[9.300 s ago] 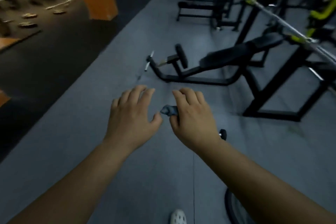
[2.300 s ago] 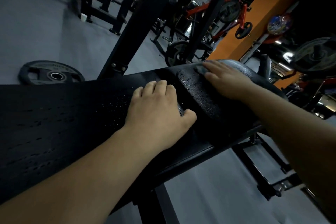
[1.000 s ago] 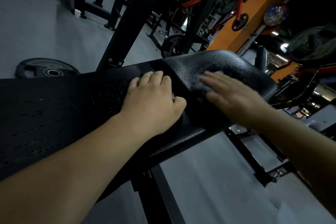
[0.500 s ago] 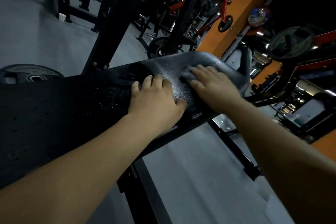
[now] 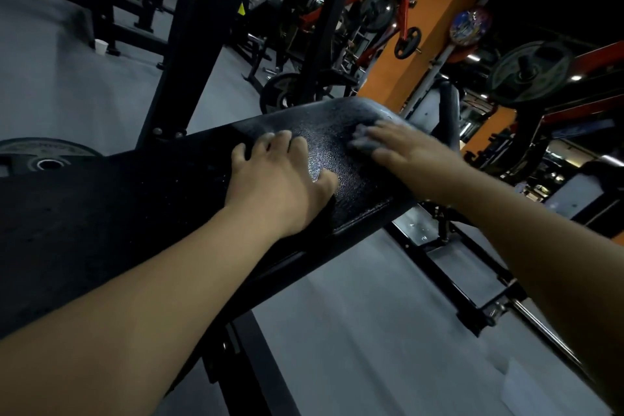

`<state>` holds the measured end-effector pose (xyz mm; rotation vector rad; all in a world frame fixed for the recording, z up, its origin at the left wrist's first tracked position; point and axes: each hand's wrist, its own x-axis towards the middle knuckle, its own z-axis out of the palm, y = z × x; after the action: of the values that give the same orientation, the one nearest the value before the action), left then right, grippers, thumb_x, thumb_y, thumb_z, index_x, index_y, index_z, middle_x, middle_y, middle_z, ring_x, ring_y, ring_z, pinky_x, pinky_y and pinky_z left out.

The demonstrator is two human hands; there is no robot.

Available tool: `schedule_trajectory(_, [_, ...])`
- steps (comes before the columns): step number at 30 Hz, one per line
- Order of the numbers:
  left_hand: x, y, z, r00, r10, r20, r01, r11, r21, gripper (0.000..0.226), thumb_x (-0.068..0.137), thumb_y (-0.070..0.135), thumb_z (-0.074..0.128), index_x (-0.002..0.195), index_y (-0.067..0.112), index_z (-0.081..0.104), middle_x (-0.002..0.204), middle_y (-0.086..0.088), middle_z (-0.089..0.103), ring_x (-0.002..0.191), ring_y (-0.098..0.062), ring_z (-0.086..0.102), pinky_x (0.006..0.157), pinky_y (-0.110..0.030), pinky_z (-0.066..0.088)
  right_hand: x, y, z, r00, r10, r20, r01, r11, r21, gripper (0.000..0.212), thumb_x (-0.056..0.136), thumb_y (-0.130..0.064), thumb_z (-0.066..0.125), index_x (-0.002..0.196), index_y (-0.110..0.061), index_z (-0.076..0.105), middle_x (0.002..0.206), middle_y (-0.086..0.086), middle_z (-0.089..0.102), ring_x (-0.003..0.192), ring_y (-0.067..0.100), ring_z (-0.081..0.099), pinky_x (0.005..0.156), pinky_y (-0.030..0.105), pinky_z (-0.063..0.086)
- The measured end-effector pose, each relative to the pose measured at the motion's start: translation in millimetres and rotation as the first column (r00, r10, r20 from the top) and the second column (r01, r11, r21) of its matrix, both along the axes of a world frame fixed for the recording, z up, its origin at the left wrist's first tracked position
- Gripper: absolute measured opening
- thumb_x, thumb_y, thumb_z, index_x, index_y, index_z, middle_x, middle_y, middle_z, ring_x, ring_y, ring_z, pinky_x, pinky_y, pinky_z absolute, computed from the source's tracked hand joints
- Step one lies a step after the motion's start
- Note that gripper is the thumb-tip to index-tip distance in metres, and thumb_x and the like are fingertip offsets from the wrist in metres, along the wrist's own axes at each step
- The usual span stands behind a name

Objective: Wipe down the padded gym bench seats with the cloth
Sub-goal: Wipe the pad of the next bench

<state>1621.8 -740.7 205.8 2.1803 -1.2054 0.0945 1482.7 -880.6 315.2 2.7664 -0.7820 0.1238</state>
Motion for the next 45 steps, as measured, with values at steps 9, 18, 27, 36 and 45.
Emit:
schedule_trajectory(9, [-1, -1, -1, 0.999, 0.015, 0.031, -0.015, 1.000, -0.010, 0.076, 0.090, 0.063, 0.024, 0.152, 0.019, 0.026, 0.163, -0.002, 0.020, 0.150, -0.023, 0.014, 0.120, -0.053, 0.014, 51, -15, -15, 0.998, -0.005, -0.063, 0.001, 0.999, -0.050, 0.059, 0.104, -0.056, 0.027, 0.158, -0.033, 0.022, 0.166, -0.007, 0.015, 0.153, 0.018, 0.011, 0.123, 0.043, 0.010])
schedule_trajectory(18, [0, -3, 0, 1.000, 0.008, 0.028, -0.007, 0.999, -0.041, 0.074, 0.092, 0.063, 0.029, 0.151, 0.019, 0.028, 0.162, -0.003, 0.022, 0.149, -0.024, 0.016, 0.120, -0.053, 0.014, 94, -27, -16, 0.995, -0.083, -0.062, 0.076, 0.991, -0.108, 0.060, 0.104, -0.054, 0.026, 0.158, -0.030, 0.019, 0.167, -0.002, 0.016, 0.153, 0.023, 0.013, 0.122, 0.048, 0.014])
schedule_trajectory(27, [2, -2, -2, 1.000, -0.002, 0.007, 0.002, 0.997, -0.075, 0.070, 0.094, 0.059, 0.029, 0.151, 0.018, 0.030, 0.161, -0.004, 0.024, 0.149, -0.023, 0.017, 0.120, -0.052, 0.013, 101, -35, -5, 0.979, -0.194, -0.056, 0.185, 0.973, -0.136, 0.062, 0.103, -0.057, 0.024, 0.159, -0.031, 0.017, 0.167, 0.000, 0.014, 0.153, 0.026, 0.012, 0.121, 0.051, 0.013])
schedule_trajectory(36, [1, -4, -2, 1.000, 0.010, -0.003, -0.010, 0.996, -0.086, 0.069, 0.095, 0.056, 0.029, 0.151, 0.016, 0.030, 0.161, -0.005, 0.024, 0.149, -0.024, 0.018, 0.120, -0.054, 0.013, 104, -52, 3, 0.970, -0.238, -0.037, 0.231, 0.962, -0.148, 0.062, 0.103, -0.056, 0.025, 0.158, -0.028, 0.021, 0.166, 0.001, 0.020, 0.151, 0.027, 0.018, 0.119, 0.051, 0.020])
schedule_trajectory(45, [0, 0, -1, 1.000, 0.016, -0.010, -0.017, 0.996, -0.087, 0.069, 0.096, 0.054, 0.031, 0.150, 0.013, 0.032, 0.160, -0.006, 0.027, 0.148, -0.023, 0.021, 0.120, -0.052, 0.015, 67, -41, 1, 0.989, -0.114, -0.091, 0.104, 0.989, -0.103, 0.060, 0.104, -0.057, 0.024, 0.159, -0.031, 0.019, 0.167, -0.003, 0.013, 0.153, 0.020, 0.009, 0.124, 0.045, 0.010])
